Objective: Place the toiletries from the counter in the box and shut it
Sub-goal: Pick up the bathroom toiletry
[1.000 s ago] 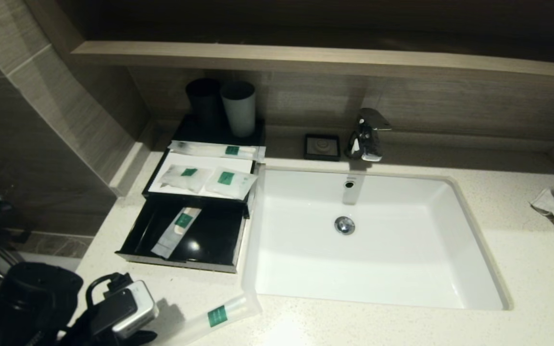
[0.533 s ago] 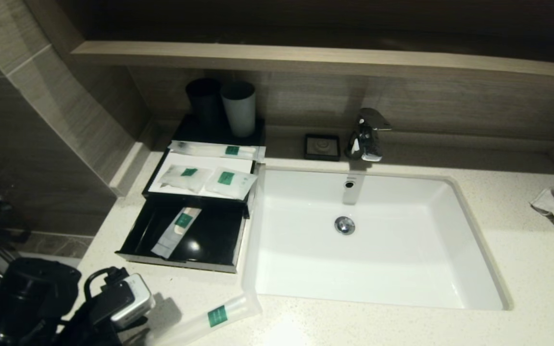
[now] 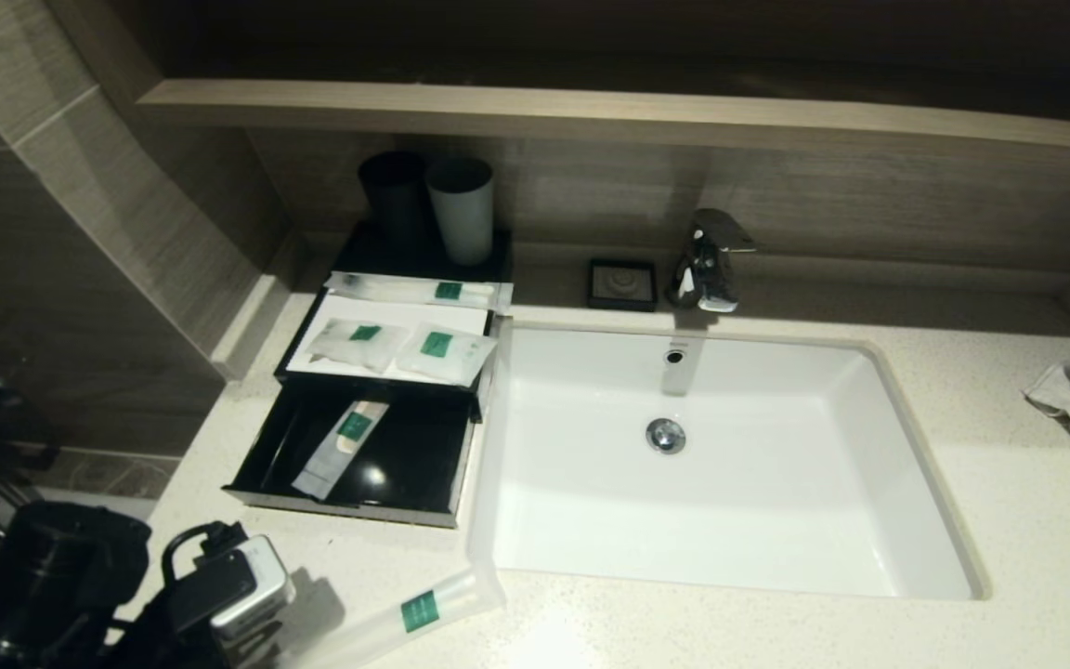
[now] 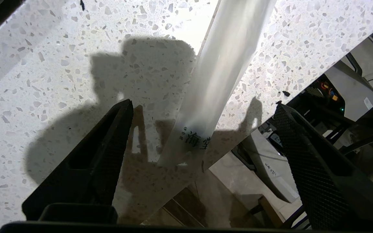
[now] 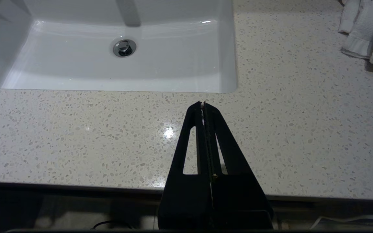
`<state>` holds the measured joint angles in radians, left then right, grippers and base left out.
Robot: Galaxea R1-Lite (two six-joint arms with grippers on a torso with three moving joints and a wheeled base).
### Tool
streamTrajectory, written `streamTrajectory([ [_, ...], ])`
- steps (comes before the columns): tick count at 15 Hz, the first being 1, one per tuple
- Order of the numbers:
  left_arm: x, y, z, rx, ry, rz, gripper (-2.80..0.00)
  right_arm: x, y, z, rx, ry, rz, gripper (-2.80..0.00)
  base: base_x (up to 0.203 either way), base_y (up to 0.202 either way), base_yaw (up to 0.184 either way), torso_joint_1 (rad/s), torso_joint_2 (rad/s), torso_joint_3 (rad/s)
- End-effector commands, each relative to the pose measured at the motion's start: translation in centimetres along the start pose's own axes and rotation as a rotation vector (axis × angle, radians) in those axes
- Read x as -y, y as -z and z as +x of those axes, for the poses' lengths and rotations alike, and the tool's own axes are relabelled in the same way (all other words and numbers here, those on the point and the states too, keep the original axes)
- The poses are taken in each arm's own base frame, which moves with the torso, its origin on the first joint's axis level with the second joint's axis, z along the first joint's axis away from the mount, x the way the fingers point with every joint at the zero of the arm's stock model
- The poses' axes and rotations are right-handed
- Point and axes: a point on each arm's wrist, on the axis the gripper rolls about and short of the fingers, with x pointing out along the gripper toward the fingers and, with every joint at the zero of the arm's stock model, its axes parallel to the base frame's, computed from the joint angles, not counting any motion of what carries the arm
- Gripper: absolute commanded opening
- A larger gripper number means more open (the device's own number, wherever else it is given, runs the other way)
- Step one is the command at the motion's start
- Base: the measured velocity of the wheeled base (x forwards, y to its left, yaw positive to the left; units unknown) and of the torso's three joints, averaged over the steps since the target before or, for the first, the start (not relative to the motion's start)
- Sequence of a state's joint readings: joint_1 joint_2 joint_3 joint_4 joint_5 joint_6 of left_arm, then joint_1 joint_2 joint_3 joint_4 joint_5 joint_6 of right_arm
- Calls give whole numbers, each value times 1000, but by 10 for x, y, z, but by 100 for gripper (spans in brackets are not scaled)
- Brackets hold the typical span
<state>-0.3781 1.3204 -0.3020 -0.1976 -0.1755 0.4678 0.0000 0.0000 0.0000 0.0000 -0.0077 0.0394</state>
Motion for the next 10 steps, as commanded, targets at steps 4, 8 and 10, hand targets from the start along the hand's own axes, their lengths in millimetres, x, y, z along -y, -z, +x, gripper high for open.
streamTrajectory([
  [4, 3, 8, 5, -3, -1, 6, 0, 0, 0, 0, -2, 0, 1, -280, 0, 0, 0, 0, 0, 0],
  [8, 3, 11, 8, -13, 4, 2, 0, 0, 0, 0, -2, 0, 1, -280, 0, 0, 0, 0, 0, 0],
  [10, 3, 11, 10, -14, 3, 0, 0, 0, 0, 0, -2, 0, 1, -280, 0, 0, 0, 0, 0, 0],
])
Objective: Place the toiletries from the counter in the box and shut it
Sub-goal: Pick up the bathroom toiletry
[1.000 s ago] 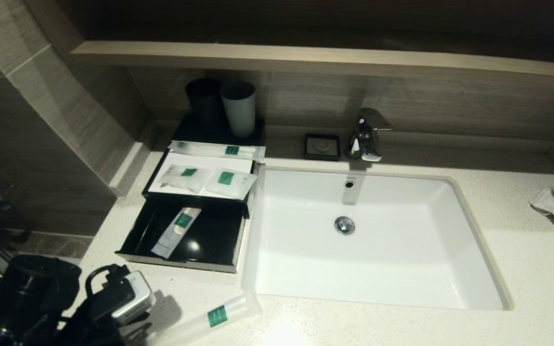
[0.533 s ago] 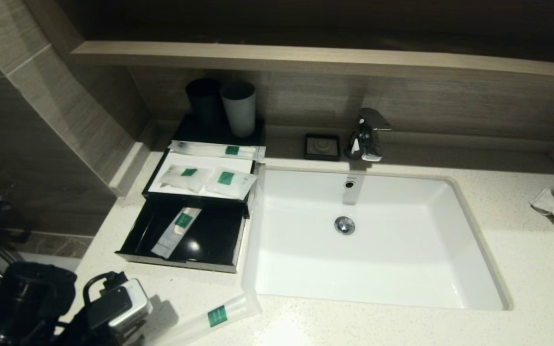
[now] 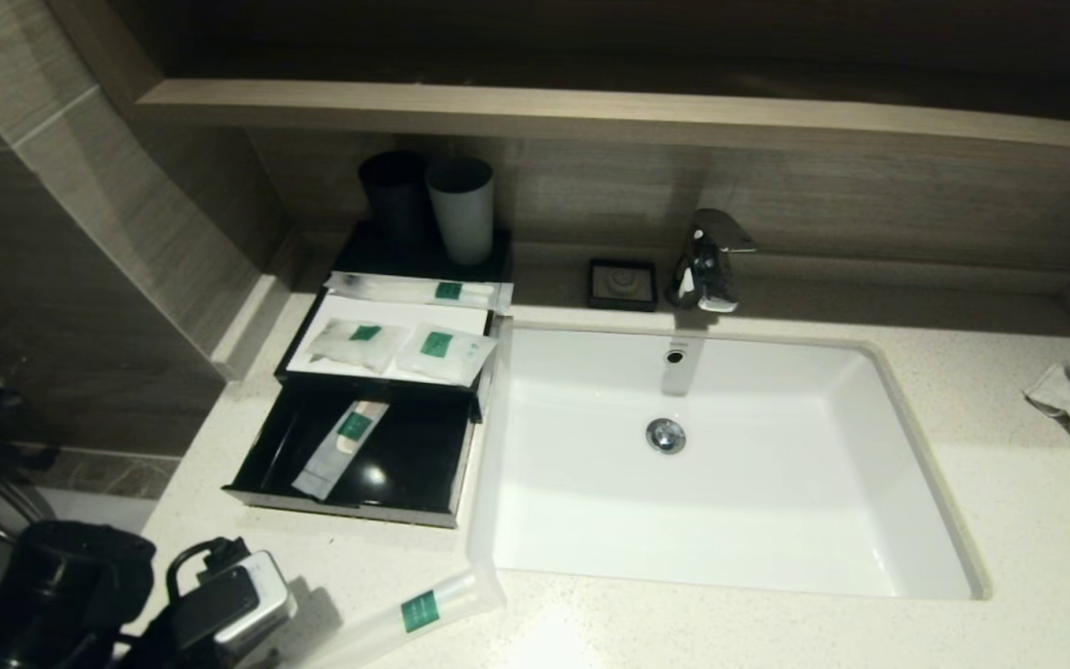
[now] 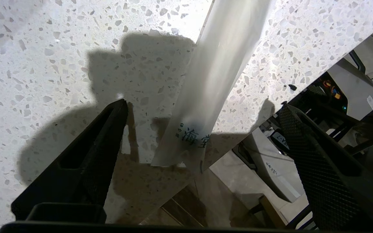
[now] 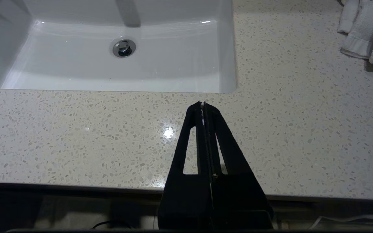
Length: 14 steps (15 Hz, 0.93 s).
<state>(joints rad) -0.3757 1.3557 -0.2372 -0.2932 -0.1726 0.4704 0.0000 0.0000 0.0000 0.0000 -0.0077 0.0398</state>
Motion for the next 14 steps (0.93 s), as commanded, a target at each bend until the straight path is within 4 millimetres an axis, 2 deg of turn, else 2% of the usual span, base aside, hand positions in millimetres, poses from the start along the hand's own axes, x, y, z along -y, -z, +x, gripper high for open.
streamTrajectory([
  [1, 0, 0, 2, -2, 2, 2, 0, 0, 0, 0, -2, 0, 0, -280, 0, 0, 0, 0, 0, 0],
  [14, 1, -1, -3, 26, -35, 33, 0, 0, 0, 0, -2, 0, 0, -280, 0, 0, 0, 0, 0, 0],
])
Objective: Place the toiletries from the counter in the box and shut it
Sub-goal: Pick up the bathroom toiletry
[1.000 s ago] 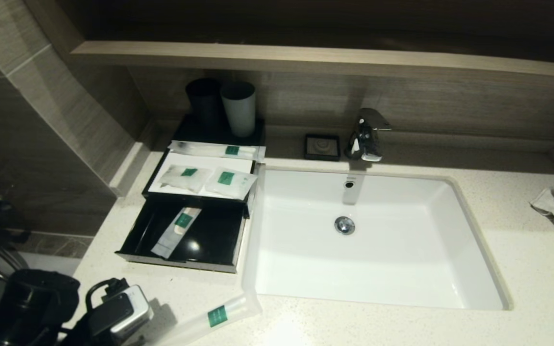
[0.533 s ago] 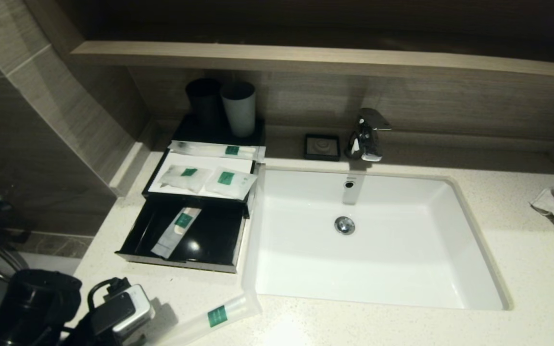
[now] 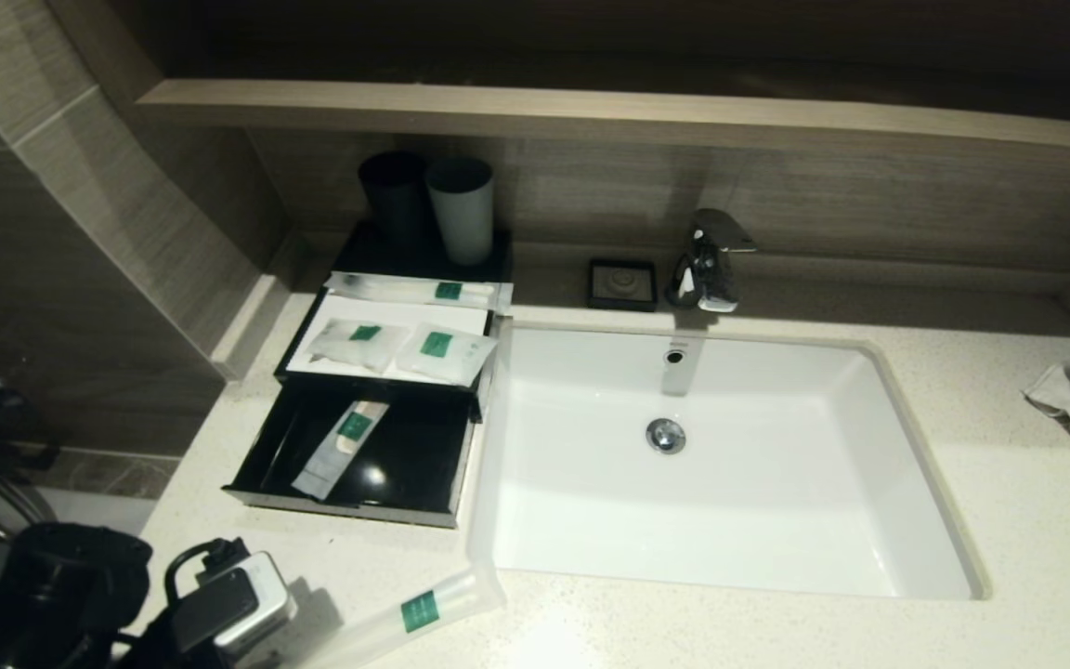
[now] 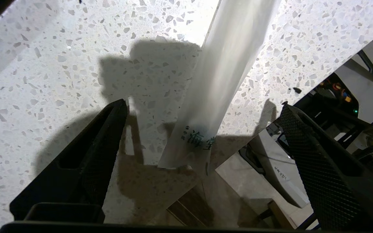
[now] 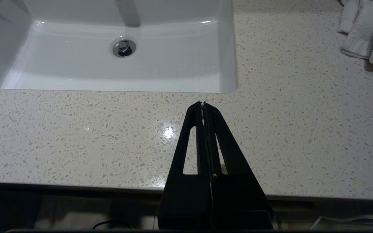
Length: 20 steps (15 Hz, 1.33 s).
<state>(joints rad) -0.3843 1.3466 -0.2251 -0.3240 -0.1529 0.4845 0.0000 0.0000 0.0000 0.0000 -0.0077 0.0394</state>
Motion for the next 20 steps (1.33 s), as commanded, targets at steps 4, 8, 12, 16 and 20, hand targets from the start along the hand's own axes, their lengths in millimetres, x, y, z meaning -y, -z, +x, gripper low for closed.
streamTrajectory([
  [4, 0, 1, -3, -10, -52, 27, 0, 0, 0, 0, -2, 0, 0, -280, 0, 0, 0, 0, 0, 0],
  [8, 5, 2, -3, -16, -45, 45, 0, 0, 0, 0, -2, 0, 0, -280, 0, 0, 0, 0, 0, 0],
  [12, 7, 5, -3, -4, -53, 46, 0, 0, 0, 0, -2, 0, 0, -280, 0, 0, 0, 0, 0, 0],
  [16, 8, 5, -2, -4, -44, 53, 0, 0, 0, 0, -2, 0, 0, -280, 0, 0, 0, 0, 0, 0],
  [20, 8, 6, -1, -13, -41, 52, 0, 0, 0, 0, -2, 0, 0, -280, 0, 0, 0, 0, 0, 0],
])
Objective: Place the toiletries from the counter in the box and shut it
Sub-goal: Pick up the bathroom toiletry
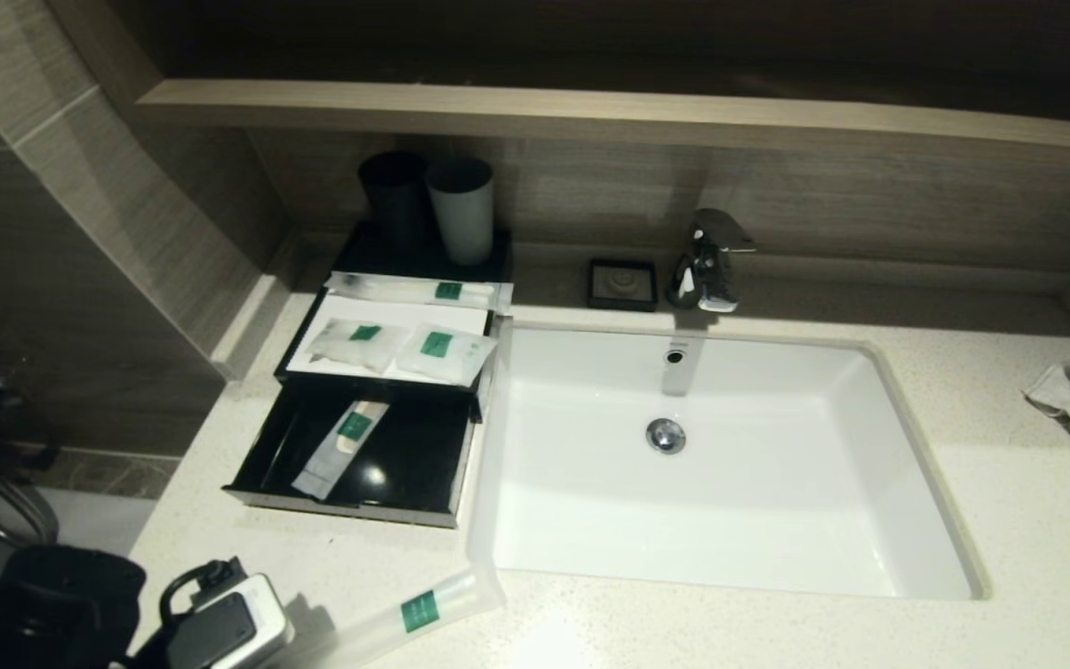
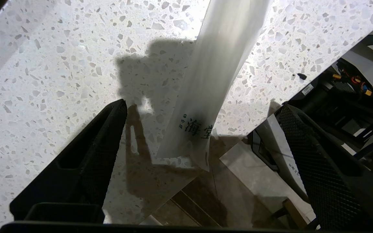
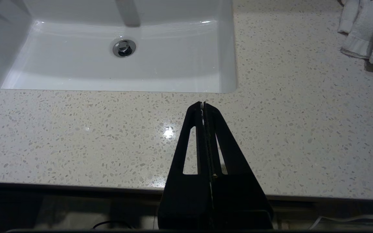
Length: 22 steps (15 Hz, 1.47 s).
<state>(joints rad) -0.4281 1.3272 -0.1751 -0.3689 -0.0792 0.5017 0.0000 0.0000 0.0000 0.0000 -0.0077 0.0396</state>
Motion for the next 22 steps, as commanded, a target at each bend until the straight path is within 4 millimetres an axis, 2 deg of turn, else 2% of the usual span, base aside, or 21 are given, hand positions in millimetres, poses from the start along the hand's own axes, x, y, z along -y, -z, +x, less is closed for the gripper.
streamTrajectory([
  [1, 0, 0, 1, -4, 3, 2, 0, 0, 0, 0, -2, 0, 0, -280, 0, 0, 0, 0, 0, 0],
  [3, 0, 0, 2, -7, 4, 3, 0, 0, 0, 0, -2, 0, 0, -280, 0, 0, 0, 0, 0, 0],
  [4, 0, 0, 2, -9, 4, 2, -270, 0, 0, 0, -2, 0, 0, -280, 0, 0, 0, 0, 0, 0],
  [5, 0, 0, 3, -9, 5, 3, -280, 0, 0, 0, -2, 0, 0, -280, 0, 0, 0, 0, 0, 0],
  [13, 1, 3, 4, -27, 13, 1, -280, 0, 0, 0, -2, 0, 0, -280, 0, 0, 0, 0, 0, 0],
  [22, 3, -2, -13, 77, -18, 24, -280, 0, 0, 0, -2, 0, 0, -280, 0, 0, 0, 0, 0, 0],
])
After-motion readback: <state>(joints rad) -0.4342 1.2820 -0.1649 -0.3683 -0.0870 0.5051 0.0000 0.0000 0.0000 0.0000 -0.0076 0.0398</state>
